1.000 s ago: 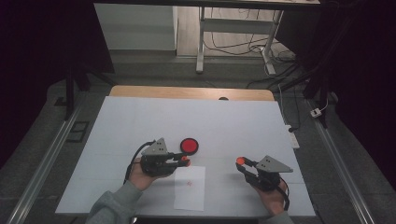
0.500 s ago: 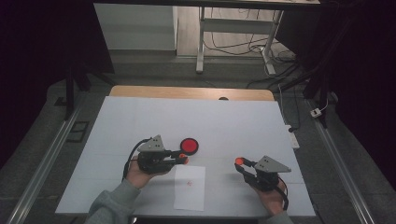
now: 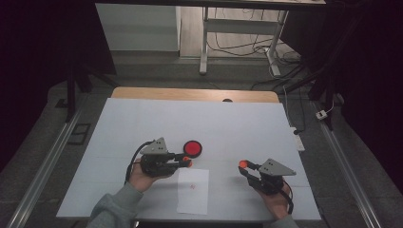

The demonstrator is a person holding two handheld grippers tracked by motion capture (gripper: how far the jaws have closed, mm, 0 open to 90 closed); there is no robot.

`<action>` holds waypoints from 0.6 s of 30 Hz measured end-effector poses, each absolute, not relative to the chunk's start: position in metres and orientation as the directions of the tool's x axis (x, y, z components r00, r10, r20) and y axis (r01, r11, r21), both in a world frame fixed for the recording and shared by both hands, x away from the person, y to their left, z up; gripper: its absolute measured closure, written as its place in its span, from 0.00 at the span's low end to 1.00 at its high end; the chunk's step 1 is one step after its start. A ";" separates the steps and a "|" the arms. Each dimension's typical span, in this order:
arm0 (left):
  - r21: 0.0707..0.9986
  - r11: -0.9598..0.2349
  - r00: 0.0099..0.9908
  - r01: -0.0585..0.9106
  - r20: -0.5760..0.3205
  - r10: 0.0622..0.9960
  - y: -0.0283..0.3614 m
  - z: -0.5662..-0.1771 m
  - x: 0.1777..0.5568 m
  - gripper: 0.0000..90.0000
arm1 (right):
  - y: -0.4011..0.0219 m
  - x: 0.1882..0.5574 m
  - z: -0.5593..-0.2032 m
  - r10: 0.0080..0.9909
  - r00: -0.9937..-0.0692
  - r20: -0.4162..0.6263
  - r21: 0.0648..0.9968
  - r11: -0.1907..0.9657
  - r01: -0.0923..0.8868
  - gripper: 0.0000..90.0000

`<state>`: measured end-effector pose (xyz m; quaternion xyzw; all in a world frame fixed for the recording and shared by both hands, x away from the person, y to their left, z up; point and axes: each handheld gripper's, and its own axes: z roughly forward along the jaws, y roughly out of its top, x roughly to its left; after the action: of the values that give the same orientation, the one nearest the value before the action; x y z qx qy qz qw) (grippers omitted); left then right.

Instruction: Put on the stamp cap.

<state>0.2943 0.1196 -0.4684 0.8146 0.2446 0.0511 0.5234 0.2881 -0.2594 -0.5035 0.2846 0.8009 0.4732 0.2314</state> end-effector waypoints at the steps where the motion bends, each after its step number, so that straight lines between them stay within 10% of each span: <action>1: 0.877 -0.333 0.875 0.345 -0.173 0.452 0.120 -0.468 0.294 0.80 | -0.259 0.288 -0.504 0.675 -0.731 -0.100 0.890 0.390 0.237 0.72; 18: 0.876 -0.335 0.877 0.348 -0.177 0.447 0.118 -0.469 0.294 0.80 | -0.249 0.287 -0.504 0.653 -0.751 -0.098 0.890 0.395 0.227 0.72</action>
<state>0.2940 0.1179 -0.4692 0.8155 0.2436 0.0474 0.5228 0.2870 -0.2486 -0.5043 0.2734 0.8049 0.4772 0.2229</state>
